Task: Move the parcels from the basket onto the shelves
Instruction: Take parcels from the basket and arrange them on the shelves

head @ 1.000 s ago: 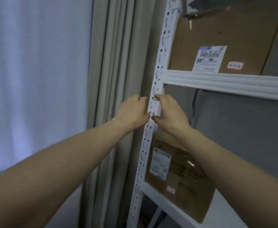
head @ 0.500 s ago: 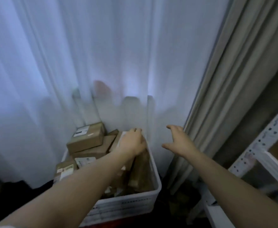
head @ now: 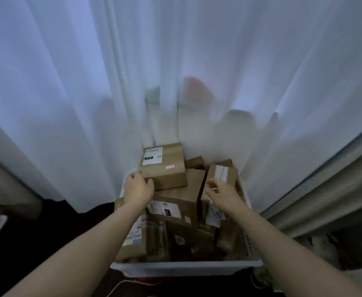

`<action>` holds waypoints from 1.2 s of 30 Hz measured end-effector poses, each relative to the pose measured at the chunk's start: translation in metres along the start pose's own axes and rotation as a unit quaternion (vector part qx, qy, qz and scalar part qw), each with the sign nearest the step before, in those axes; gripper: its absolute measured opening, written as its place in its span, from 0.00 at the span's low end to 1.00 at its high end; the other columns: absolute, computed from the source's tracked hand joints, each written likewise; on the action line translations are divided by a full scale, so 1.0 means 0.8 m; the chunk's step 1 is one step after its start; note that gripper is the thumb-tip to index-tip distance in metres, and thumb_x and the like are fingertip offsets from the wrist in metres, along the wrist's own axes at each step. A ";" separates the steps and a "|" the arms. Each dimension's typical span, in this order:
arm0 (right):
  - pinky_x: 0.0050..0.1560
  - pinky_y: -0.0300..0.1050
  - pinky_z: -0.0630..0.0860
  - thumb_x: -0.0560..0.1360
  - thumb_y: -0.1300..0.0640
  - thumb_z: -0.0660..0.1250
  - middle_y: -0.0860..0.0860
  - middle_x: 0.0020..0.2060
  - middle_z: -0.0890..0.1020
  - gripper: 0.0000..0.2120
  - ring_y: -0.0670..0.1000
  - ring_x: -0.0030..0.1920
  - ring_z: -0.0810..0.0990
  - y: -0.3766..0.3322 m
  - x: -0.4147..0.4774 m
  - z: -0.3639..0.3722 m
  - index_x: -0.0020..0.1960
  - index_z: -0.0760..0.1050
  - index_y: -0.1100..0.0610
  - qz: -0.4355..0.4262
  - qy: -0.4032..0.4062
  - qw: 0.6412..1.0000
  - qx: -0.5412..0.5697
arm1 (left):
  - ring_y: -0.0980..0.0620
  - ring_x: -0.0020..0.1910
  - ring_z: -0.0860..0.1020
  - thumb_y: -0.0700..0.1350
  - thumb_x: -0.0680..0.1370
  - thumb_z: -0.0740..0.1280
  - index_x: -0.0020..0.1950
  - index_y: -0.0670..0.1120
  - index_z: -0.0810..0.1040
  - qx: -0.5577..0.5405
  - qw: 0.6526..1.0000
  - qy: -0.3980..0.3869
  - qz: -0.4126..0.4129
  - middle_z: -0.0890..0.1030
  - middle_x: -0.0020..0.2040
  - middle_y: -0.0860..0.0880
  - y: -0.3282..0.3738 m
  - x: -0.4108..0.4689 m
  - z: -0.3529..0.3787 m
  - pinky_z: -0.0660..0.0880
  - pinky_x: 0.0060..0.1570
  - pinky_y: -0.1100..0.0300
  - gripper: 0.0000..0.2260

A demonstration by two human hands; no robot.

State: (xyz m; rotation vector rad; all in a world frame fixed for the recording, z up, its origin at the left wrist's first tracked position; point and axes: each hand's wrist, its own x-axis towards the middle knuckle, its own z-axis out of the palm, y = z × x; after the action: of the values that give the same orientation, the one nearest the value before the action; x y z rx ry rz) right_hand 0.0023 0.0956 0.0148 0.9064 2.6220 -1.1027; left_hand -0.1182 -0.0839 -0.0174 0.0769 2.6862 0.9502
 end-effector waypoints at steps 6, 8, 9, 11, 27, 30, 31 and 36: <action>0.69 0.48 0.63 0.83 0.54 0.54 0.55 0.73 0.65 0.23 0.54 0.72 0.64 -0.047 0.098 0.054 0.76 0.58 0.58 0.065 0.020 0.996 0.066 | 0.41 0.68 0.69 0.48 0.82 0.58 0.73 0.37 0.64 -0.145 0.983 -0.066 -0.092 0.70 0.70 0.40 -0.033 0.106 -0.011 0.66 0.63 0.55 0.22; 0.71 0.48 0.60 0.83 0.53 0.53 0.55 0.75 0.62 0.24 0.55 0.74 0.61 -0.053 0.121 0.066 0.77 0.55 0.58 0.090 0.021 0.992 0.087 | 0.41 0.60 0.75 0.48 0.82 0.59 0.69 0.36 0.68 -0.190 0.969 -0.101 -0.116 0.75 0.63 0.39 -0.037 0.124 -0.005 0.70 0.58 0.55 0.21; 0.71 0.48 0.59 0.84 0.53 0.52 0.55 0.76 0.60 0.25 0.55 0.75 0.59 -0.055 0.130 0.071 0.78 0.53 0.58 0.104 0.022 0.990 0.095 | 0.42 0.54 0.77 0.50 0.81 0.60 0.66 0.36 0.71 -0.212 0.961 -0.118 -0.131 0.78 0.58 0.39 -0.041 0.133 0.000 0.72 0.56 0.52 0.20; 0.71 0.48 0.59 0.84 0.52 0.52 0.56 0.76 0.60 0.25 0.56 0.75 0.59 -0.058 0.143 0.080 0.78 0.53 0.59 0.127 0.022 0.986 0.105 | 0.44 0.46 0.77 0.51 0.80 0.62 0.58 0.37 0.75 -0.225 0.948 -0.156 -0.160 0.80 0.47 0.43 -0.050 0.141 0.007 0.75 0.54 0.50 0.18; 0.53 0.50 0.79 0.69 0.56 0.76 0.56 0.53 0.80 0.17 0.54 0.52 0.79 -0.022 -0.012 0.032 0.54 0.73 0.57 0.122 0.141 0.905 0.382 | 0.40 0.53 0.81 0.32 0.72 0.71 0.60 0.38 0.73 -0.350 0.887 -0.291 -0.069 0.80 0.55 0.39 -0.031 0.027 -0.054 0.77 0.55 0.46 0.18; 0.57 0.53 0.77 0.68 0.62 0.76 0.56 0.52 0.80 0.19 0.56 0.53 0.80 0.008 -0.095 -0.004 0.56 0.73 0.58 0.093 0.161 0.881 0.435 | 0.43 0.47 0.82 0.30 0.71 0.70 0.55 0.38 0.73 -0.349 0.881 -0.320 -0.025 0.81 0.51 0.40 0.000 -0.047 -0.057 0.80 0.47 0.51 0.14; 0.57 0.53 0.77 0.69 0.63 0.75 0.56 0.51 0.80 0.21 0.57 0.53 0.80 0.020 -0.127 -0.016 0.59 0.73 0.59 0.081 0.173 0.874 0.447 | 0.44 0.45 0.82 0.29 0.70 0.70 0.53 0.39 0.73 -0.346 0.881 -0.323 -0.009 0.80 0.51 0.40 0.011 -0.074 -0.057 0.80 0.44 0.53 0.14; 0.48 0.45 0.79 0.69 0.68 0.73 0.55 0.50 0.80 0.24 0.54 0.51 0.80 0.082 -0.295 -0.065 0.63 0.71 0.58 0.028 0.237 0.846 0.477 | 0.48 0.48 0.81 0.36 0.69 0.75 0.66 0.40 0.70 -0.338 0.868 -0.357 0.074 0.80 0.54 0.44 0.065 -0.212 -0.046 0.80 0.43 0.58 0.27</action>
State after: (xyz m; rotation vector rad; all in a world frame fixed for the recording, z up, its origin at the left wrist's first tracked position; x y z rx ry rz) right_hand 0.2349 0.0559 0.0976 1.5597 2.2150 -2.5212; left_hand 0.0311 -0.0909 0.0853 0.3995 1.5964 1.4935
